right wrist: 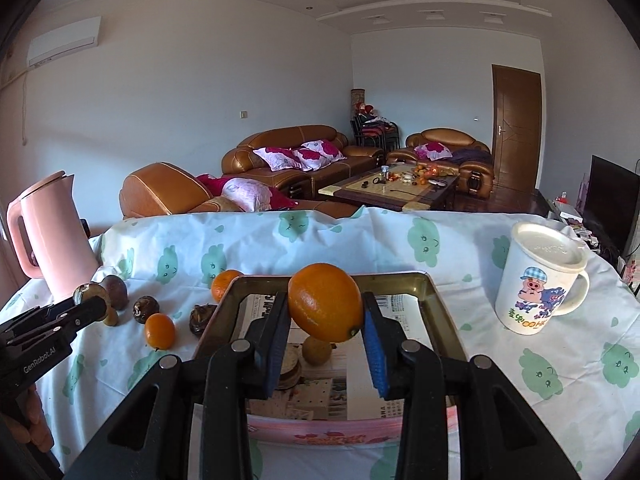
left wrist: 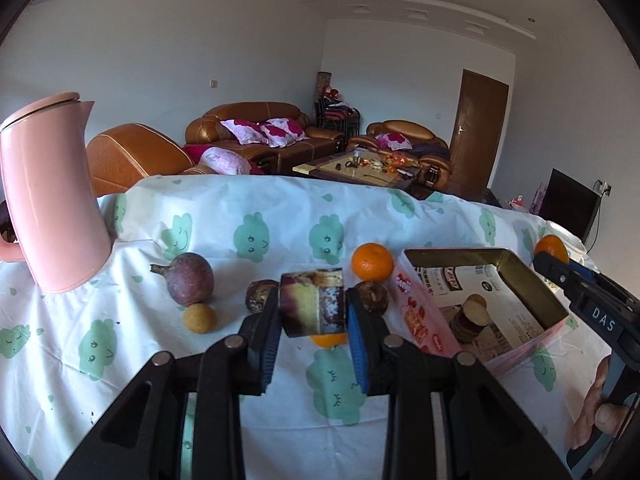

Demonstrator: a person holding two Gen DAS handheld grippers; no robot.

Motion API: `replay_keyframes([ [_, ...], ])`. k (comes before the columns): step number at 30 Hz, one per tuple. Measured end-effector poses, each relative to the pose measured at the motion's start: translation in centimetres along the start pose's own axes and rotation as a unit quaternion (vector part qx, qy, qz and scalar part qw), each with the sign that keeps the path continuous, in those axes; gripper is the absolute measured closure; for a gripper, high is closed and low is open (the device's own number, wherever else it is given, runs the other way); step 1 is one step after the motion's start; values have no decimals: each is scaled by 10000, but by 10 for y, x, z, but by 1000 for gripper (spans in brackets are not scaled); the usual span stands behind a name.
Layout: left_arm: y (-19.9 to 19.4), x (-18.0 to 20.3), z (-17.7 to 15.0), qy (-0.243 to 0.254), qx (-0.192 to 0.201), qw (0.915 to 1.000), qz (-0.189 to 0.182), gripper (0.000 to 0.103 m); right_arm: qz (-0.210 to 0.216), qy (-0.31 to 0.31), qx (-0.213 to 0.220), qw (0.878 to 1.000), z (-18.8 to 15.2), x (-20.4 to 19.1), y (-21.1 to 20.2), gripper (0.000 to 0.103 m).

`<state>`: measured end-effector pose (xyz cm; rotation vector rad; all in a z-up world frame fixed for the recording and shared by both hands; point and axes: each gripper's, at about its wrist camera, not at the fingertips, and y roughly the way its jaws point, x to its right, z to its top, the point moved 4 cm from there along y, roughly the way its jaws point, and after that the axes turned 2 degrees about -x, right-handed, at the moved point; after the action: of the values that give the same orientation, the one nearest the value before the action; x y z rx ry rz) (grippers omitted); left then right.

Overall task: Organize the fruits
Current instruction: 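Carry the orange and cake over the tin tray and release both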

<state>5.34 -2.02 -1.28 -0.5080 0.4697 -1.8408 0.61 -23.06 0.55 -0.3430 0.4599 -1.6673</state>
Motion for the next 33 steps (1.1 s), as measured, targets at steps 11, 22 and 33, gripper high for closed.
replay_keyframes([
  [11,22,99,4,712,-158,9960,-507,70,-335,31,-23,9994,3,54,7,66],
  [22,53,166,-11,1045,-685,9879,-921,71,-10,-71,-667,9977,-10,64,33,66],
  [33,56,171,-14,1388,-531,9874,-547,65,680,272,-1009,9922,-18,62,43,65],
])
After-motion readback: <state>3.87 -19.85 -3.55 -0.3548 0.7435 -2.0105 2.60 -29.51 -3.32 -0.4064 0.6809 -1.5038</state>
